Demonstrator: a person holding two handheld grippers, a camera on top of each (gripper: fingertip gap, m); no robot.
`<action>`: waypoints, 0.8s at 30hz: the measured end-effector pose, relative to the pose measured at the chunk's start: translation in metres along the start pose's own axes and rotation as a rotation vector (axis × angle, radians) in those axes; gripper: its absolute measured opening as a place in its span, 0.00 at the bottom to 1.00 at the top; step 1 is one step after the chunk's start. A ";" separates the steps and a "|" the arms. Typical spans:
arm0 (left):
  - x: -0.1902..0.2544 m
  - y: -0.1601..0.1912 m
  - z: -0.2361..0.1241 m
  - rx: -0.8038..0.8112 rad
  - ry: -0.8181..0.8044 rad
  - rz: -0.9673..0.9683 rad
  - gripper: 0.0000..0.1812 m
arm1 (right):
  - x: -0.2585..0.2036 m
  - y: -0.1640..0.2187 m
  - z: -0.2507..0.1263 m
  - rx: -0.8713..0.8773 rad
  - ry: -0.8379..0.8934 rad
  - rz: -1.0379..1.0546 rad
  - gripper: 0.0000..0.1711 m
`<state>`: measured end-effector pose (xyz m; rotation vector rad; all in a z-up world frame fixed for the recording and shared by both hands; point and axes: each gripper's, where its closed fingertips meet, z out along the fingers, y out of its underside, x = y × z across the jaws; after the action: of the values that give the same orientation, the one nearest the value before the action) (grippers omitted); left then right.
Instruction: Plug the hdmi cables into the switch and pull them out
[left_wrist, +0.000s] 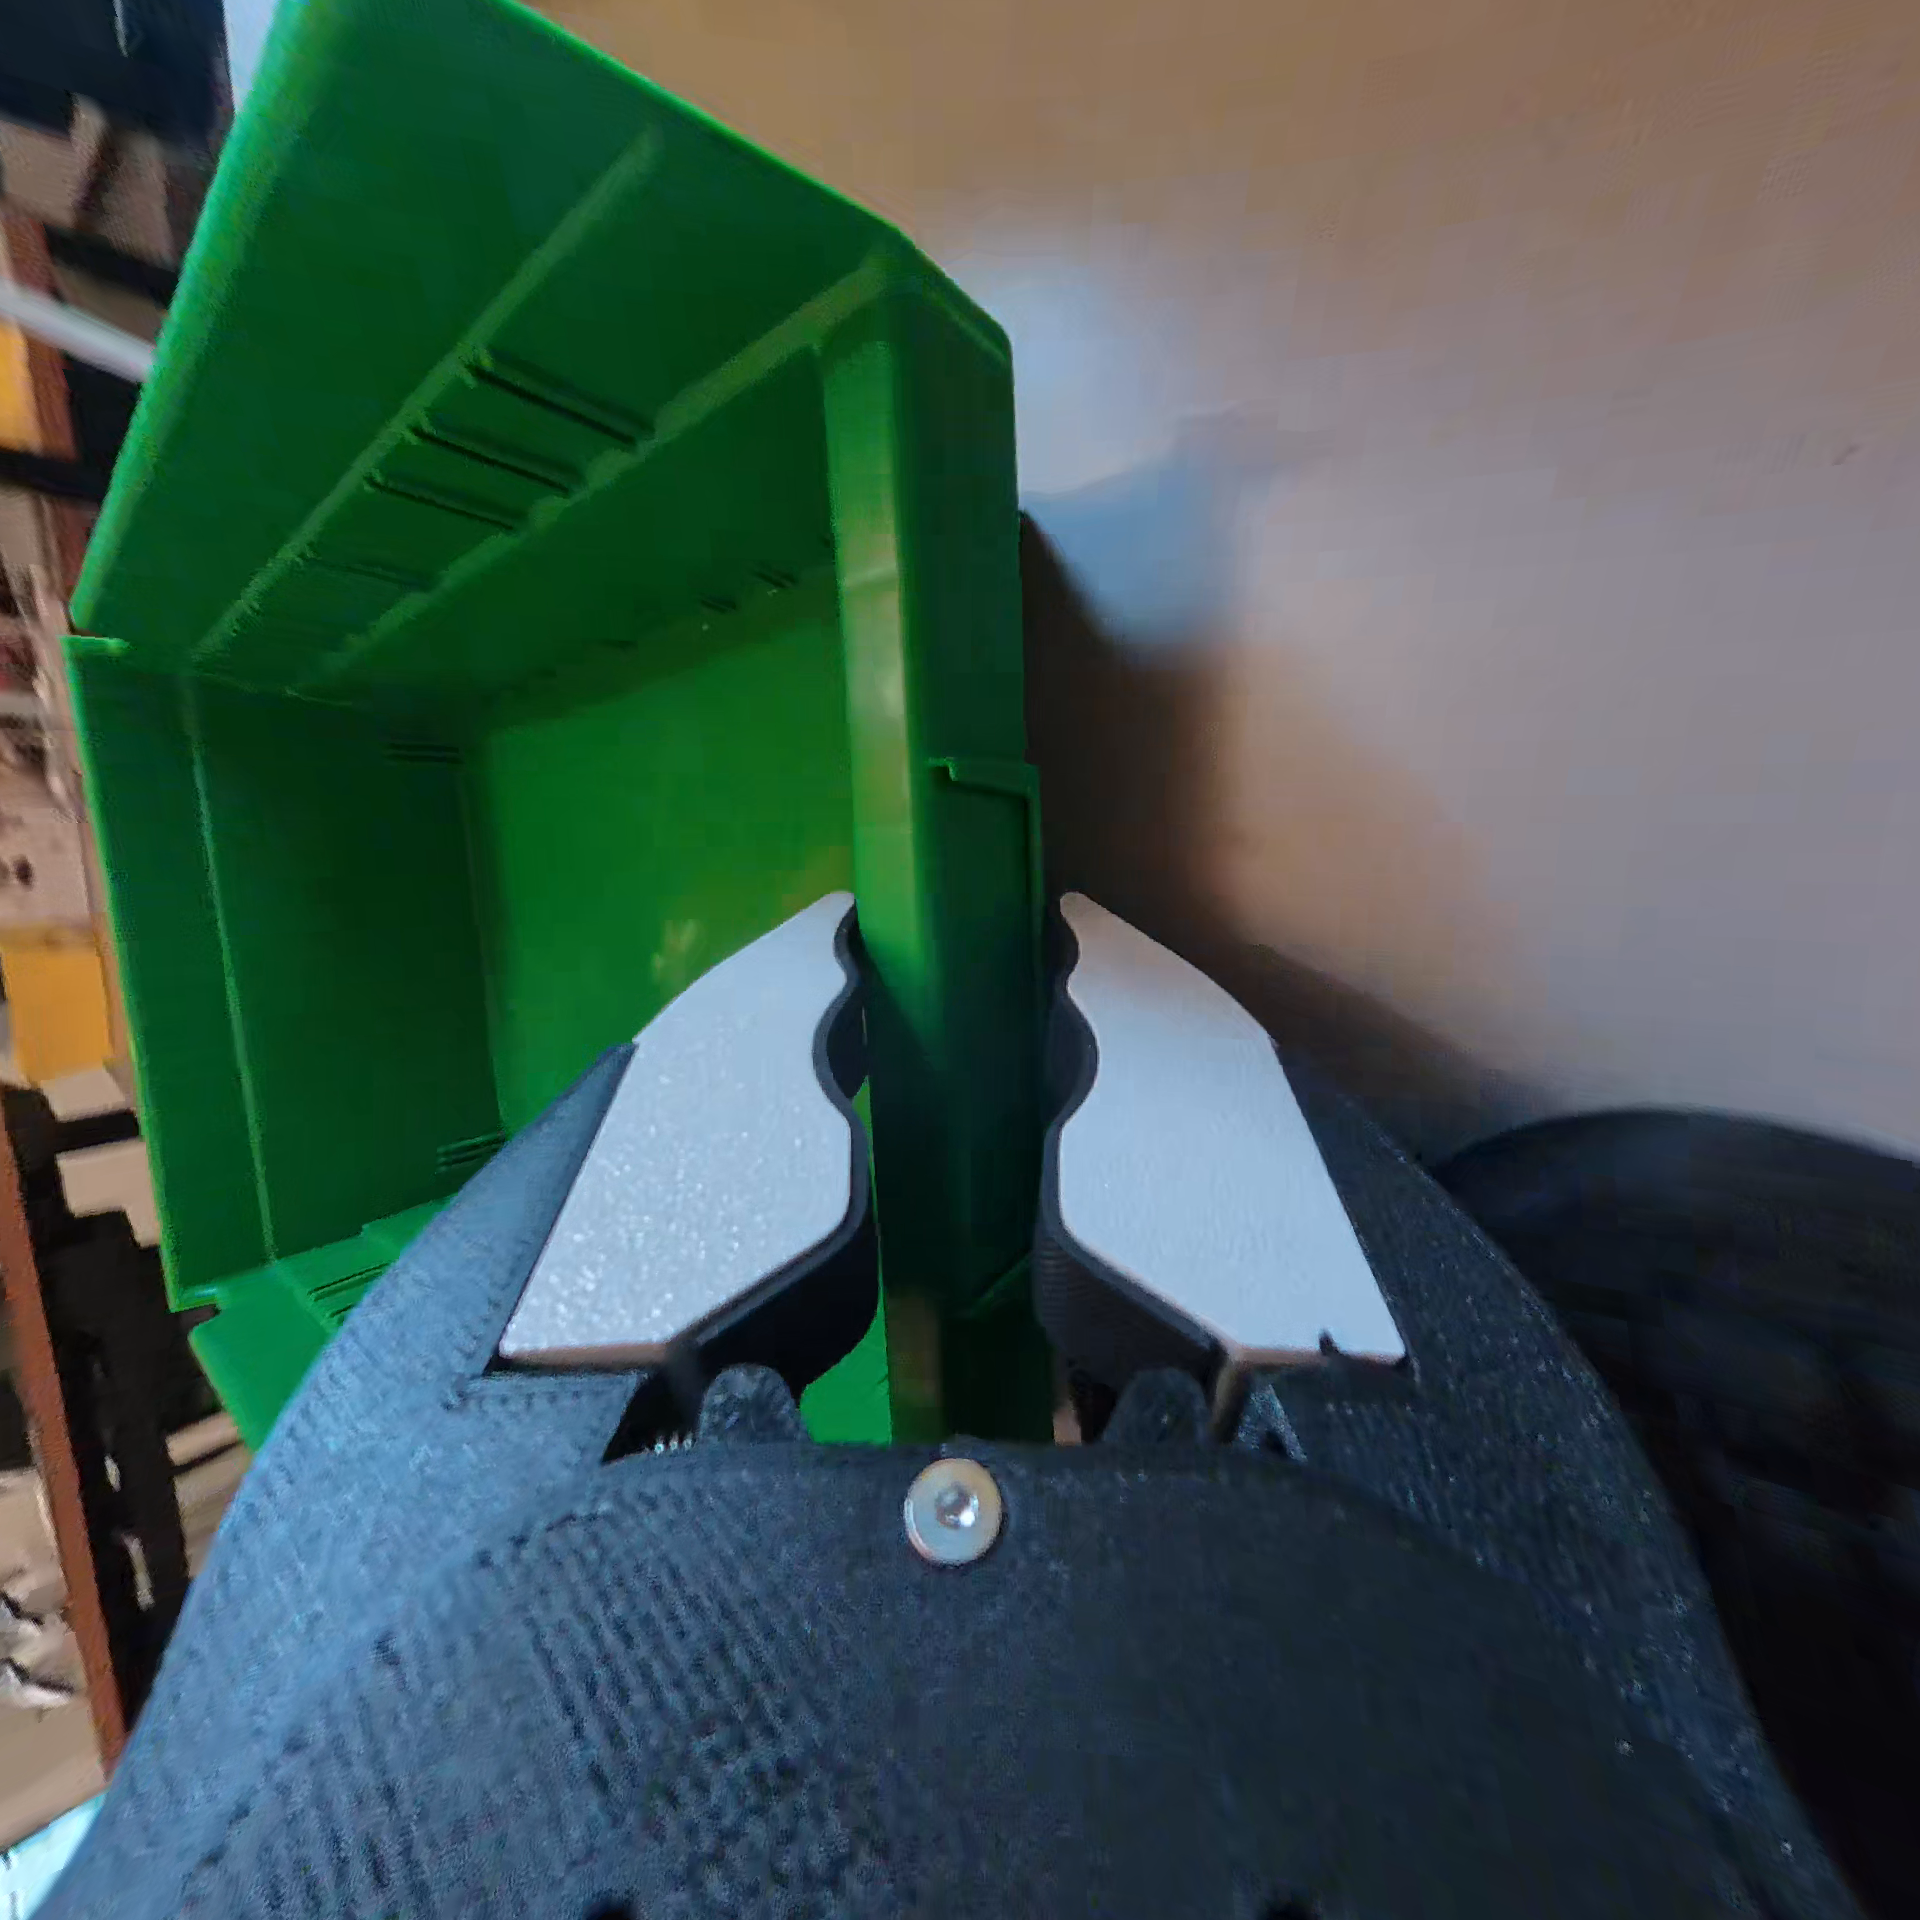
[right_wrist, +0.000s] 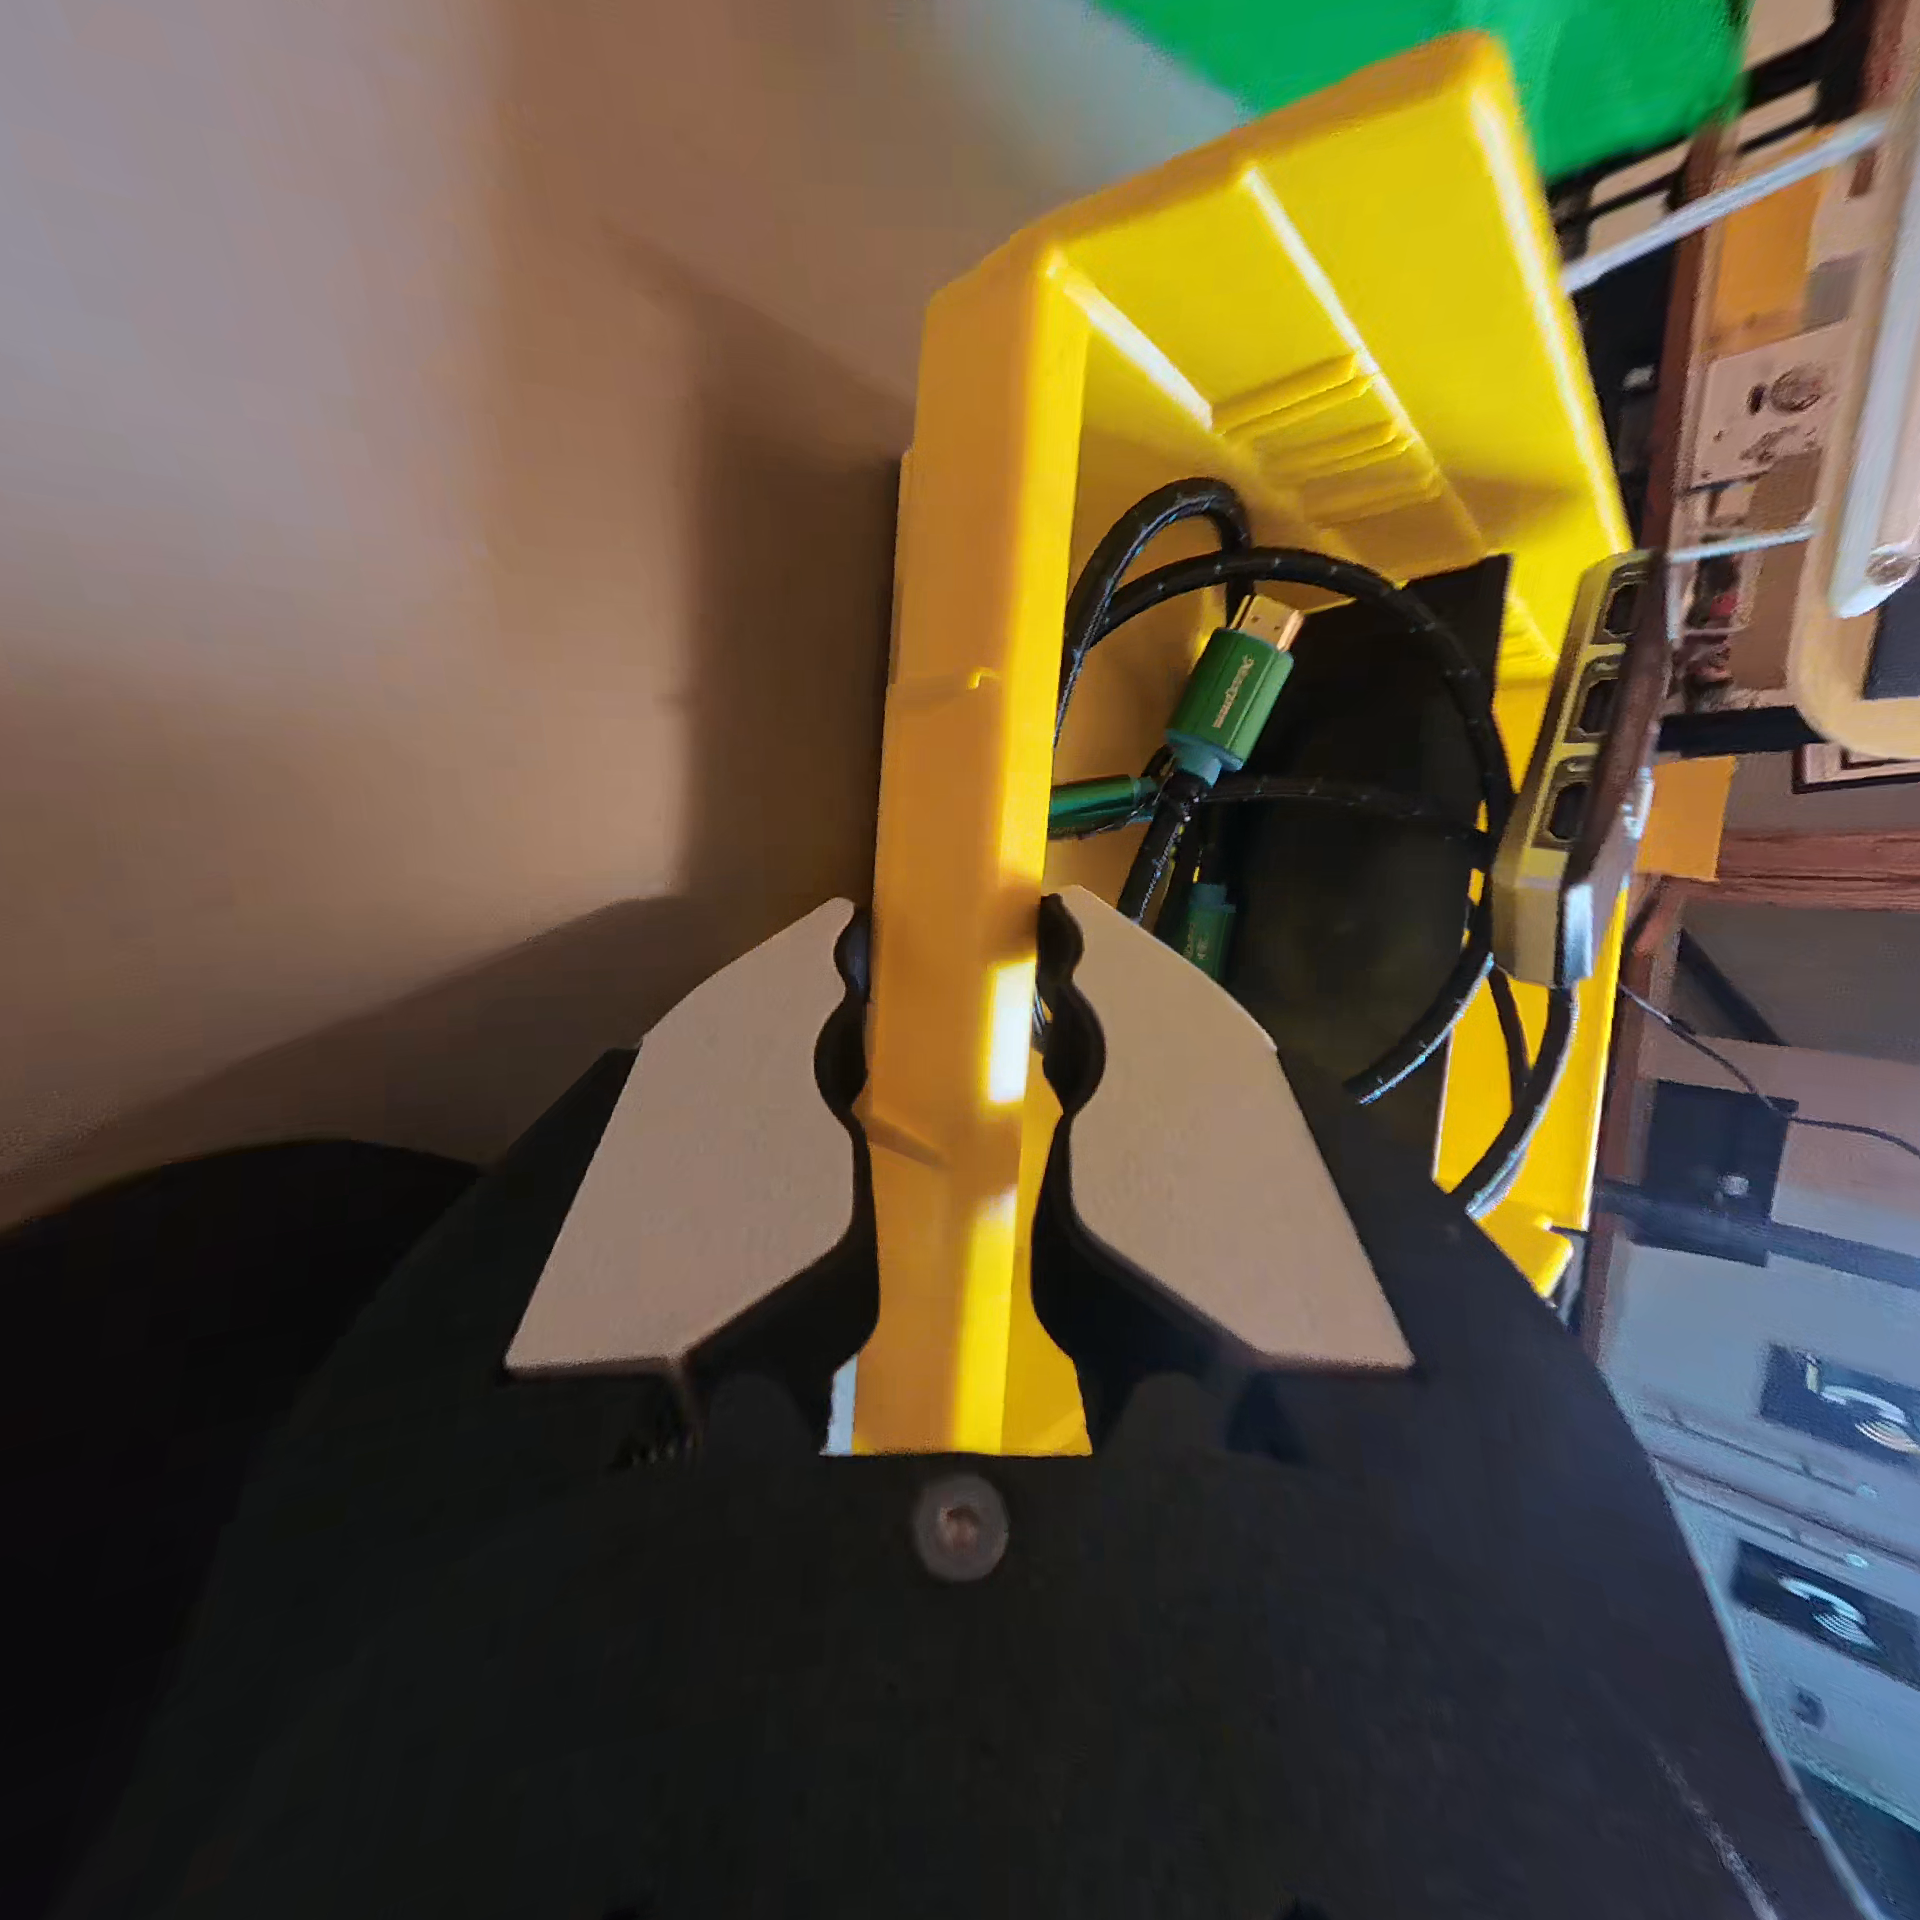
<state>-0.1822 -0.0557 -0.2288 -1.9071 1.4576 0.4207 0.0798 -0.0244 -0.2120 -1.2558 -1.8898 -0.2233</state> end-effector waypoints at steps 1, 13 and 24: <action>0.002 -0.010 0.001 0.019 -0.008 0.029 0.18 | -0.003 -0.010 -0.007 0.056 0.013 0.034 0.18; 0.013 -0.149 -0.054 0.603 0.085 -0.796 0.18 | 0.046 0.073 -0.094 0.359 0.249 1.173 0.35; 0.000 -0.187 0.014 0.506 -0.078 -0.922 0.17 | 0.045 0.088 -0.039 0.148 0.174 1.097 0.16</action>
<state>-0.0048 -0.0213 -0.1780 -1.8617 0.4423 -0.2819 0.1676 0.0269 -0.1800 -1.8861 -0.8455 0.3715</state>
